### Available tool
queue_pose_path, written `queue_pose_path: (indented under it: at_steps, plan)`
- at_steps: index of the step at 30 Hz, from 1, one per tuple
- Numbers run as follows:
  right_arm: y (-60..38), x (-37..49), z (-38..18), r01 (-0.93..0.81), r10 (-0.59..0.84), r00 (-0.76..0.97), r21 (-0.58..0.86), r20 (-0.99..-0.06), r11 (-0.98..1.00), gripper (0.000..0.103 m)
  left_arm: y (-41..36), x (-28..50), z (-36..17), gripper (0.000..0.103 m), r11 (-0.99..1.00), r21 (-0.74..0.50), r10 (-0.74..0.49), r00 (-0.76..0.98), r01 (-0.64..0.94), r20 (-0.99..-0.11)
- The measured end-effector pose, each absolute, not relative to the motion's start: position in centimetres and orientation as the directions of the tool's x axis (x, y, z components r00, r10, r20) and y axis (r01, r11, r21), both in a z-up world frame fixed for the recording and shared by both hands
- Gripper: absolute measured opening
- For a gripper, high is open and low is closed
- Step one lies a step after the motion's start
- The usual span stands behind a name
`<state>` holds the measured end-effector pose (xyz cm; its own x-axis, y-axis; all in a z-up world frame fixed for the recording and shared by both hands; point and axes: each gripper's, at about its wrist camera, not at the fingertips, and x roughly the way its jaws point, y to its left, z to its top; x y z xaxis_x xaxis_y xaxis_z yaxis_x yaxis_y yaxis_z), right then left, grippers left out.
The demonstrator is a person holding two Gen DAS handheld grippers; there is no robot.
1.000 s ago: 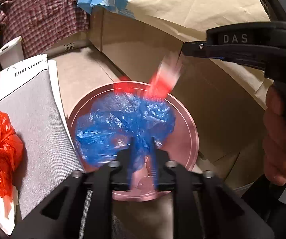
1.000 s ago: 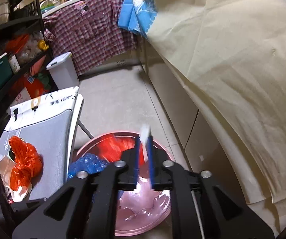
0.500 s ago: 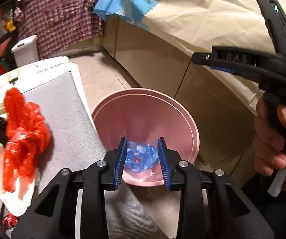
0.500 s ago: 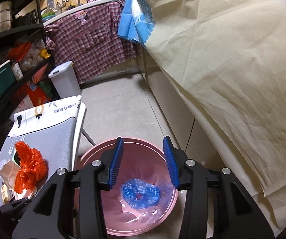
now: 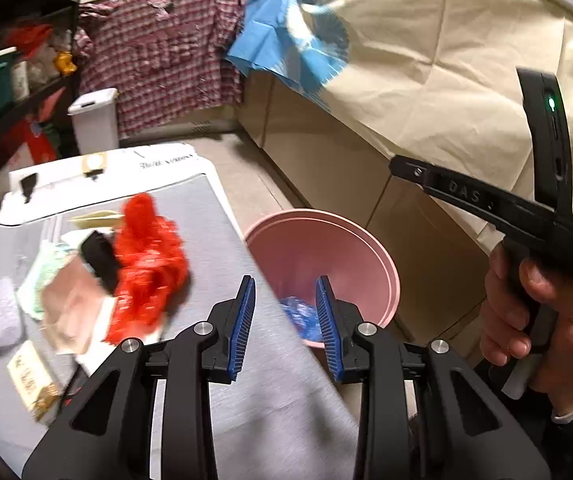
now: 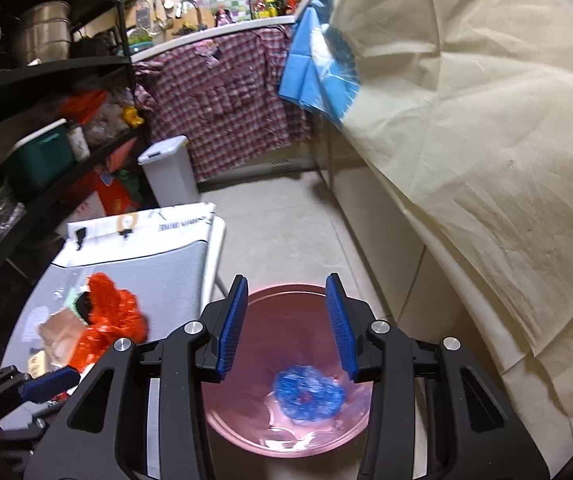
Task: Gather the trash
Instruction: 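Move the left gripper to the white paper while the right reaches the orange bag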
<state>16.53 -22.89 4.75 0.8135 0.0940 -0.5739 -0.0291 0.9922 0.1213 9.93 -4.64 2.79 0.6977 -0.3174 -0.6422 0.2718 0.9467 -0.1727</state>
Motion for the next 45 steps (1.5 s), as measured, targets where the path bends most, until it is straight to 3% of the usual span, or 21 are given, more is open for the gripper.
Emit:
queue_pose_path:
  at_steps: [7,14,27,31,34,45]
  plan:
    - [-20.2,14.8,5.6,-0.102,0.177,0.818,0.164,-0.547,0.981,0.026,0.6,8.5,5.2,0.032,0.959,-0.169,-0.283,0.725,0.227,-0.628]
    - [-15.9,14.1,4.6,-0.184,0.257,0.794,0.185,-0.551,0.965,0.024,6.7,8.7,6.4,0.032,0.982,-0.097,-0.189,0.762,0.165,-0.619]
    - [-8.0,16.1,0.4,-0.279,0.351,0.718,0.213,-0.602,0.936,0.025,13.2,11.5,-0.2,0.031,0.978,-0.206,-0.126,0.747,-0.016,-0.653]
    - [-6.7,18.0,-1.3,-0.278,0.368,0.687,0.242,-0.626,0.930,0.051,14.0,12.4,-1.3,0.031,0.974,-0.226,-0.146,0.740,-0.008,-0.657]
    - [-5.9,19.5,-2.7,-0.275,0.379,0.654,0.260,-0.655,0.926,0.059,14.0,13.0,-1.7,0.031,0.973,-0.229,-0.155,0.736,0.000,-0.659]
    - [-4.2,22.2,-6.3,-0.275,0.396,0.540,0.289,-0.743,0.917,0.070,13.0,13.9,-3.0,0.031,0.972,-0.231,-0.200,0.707,0.054,-0.679]
